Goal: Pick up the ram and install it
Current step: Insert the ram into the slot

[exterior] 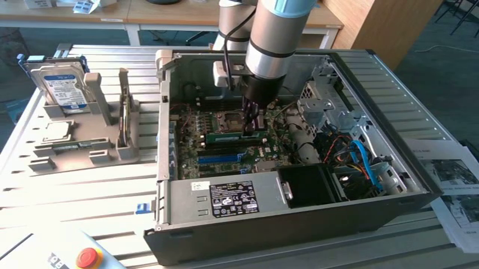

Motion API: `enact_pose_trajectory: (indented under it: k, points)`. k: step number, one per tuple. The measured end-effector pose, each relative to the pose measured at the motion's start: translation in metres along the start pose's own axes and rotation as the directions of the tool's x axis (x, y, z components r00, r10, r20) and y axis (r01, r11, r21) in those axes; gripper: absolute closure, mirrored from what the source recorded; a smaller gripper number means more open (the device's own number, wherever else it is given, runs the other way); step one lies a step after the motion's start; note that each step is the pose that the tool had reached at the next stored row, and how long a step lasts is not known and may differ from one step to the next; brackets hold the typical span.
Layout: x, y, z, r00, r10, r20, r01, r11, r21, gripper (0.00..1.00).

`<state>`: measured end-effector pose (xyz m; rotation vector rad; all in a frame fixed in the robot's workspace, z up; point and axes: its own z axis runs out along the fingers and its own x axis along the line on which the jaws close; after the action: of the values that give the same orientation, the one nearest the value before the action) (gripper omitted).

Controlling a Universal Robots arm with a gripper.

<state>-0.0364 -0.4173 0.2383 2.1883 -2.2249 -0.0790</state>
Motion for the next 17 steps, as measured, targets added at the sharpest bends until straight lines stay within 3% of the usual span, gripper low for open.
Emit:
enact_pose_trajectory:
  k: [17]
  points:
    - [0.0001, -0.0014, 0.0007, 1.0, 0.001, -0.0002, -0.001, 1.0, -0.002, 0.88]
